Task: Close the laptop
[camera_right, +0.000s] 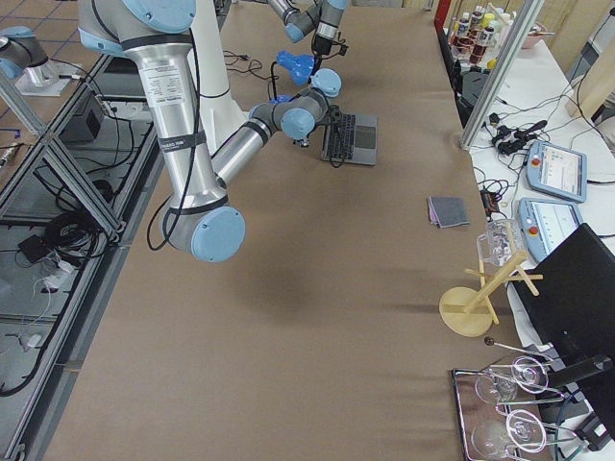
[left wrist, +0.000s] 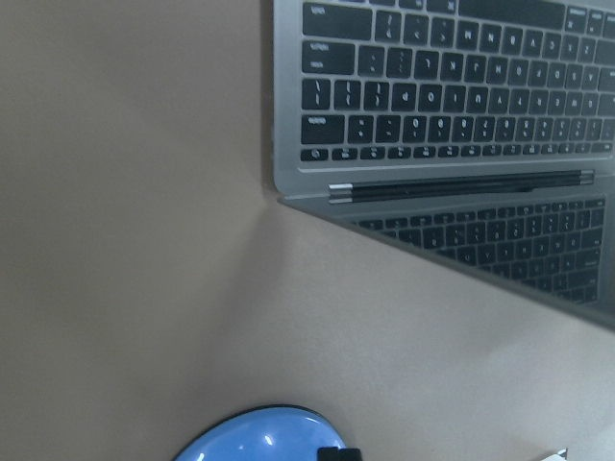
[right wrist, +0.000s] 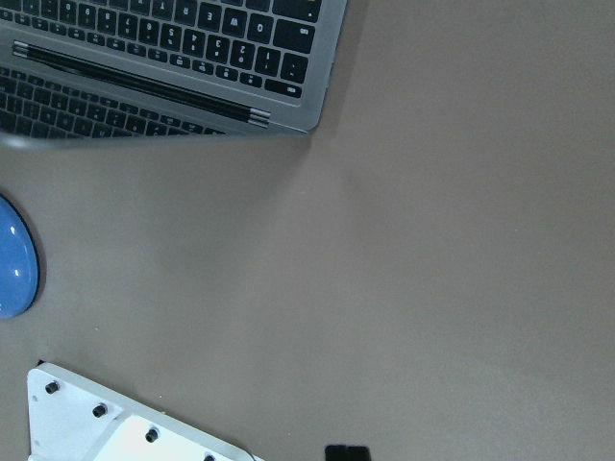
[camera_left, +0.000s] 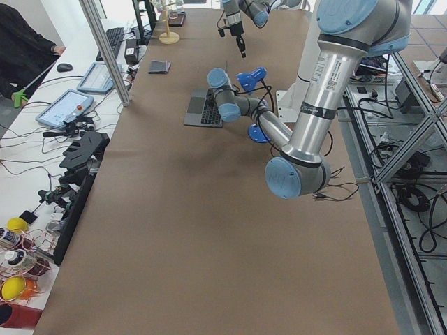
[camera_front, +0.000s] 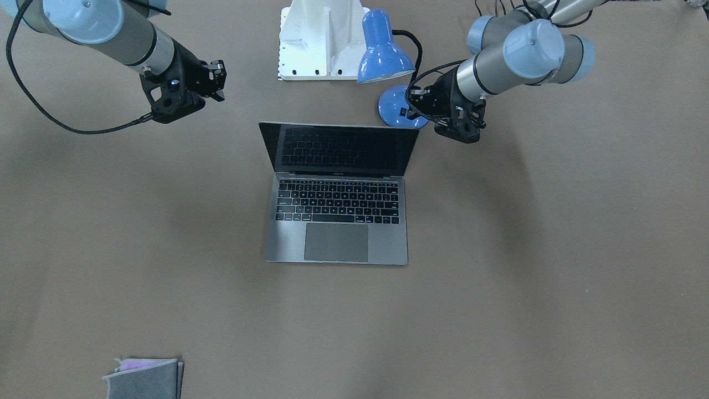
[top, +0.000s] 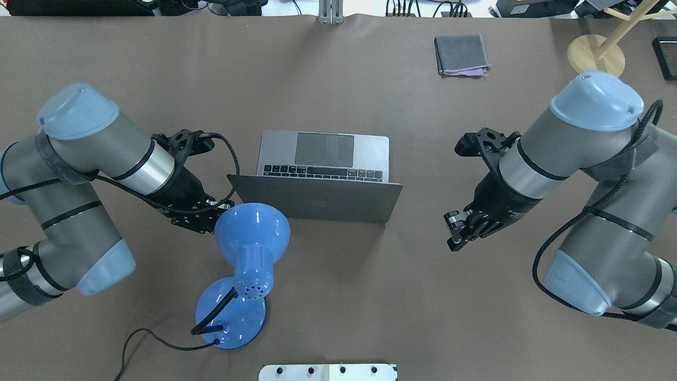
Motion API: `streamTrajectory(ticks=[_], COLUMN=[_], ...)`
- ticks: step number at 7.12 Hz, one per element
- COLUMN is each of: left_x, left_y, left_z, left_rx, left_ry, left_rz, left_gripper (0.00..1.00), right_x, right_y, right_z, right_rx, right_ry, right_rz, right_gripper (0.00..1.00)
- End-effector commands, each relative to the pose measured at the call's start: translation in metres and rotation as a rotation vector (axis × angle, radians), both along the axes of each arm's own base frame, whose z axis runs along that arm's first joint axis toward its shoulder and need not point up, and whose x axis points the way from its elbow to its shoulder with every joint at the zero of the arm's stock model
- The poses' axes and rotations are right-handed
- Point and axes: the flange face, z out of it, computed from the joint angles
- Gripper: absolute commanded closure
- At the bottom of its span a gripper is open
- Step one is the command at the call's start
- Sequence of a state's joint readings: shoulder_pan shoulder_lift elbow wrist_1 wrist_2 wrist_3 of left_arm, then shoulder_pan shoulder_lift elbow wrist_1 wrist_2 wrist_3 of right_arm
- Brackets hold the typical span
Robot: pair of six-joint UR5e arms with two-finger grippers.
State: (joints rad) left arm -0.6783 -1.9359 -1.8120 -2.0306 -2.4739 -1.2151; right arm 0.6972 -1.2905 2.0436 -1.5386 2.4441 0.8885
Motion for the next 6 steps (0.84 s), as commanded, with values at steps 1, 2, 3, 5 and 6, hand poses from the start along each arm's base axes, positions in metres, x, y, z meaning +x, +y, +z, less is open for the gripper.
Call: streamTrajectory(ticks=[1, 2, 3, 5, 6], left_x=[0.02, 0.029, 0.032, 0.041, 0.047], left_y=[0.004, 0.006, 0.005, -0.002, -0.012], left_z=[-0.017, -0.018, -0.024, -0.036, -0.034], left_rx=[0.012, 0.021, 0.026, 0.033, 0.031], left_ry=[0.006, -0.002, 0.005, 0.013, 0.005], left_rz=[-0.004, -0.013, -0.013, -0.013, -0.021], left_gripper=[1.0, 1.0, 1.0, 1.0, 1.0], right_x=[-0.009, -0.012, -0.017, -0.03, -0.038], right_y=[0.0, 0.001, 0.003, 0.007, 0.001], right_z=[-0.014, -0.021, -0.029, -0.037, -0.043], right_rx=[0.019, 0.026, 0.032, 0.059, 0.068], right_ry=[-0.016, -0.024, -0.033, -0.029, -0.03], right_rz=[-0.005, -0.007, -0.013, -0.008, -0.002], right_gripper=[1.0, 1.0, 1.0, 1.0, 1.0])
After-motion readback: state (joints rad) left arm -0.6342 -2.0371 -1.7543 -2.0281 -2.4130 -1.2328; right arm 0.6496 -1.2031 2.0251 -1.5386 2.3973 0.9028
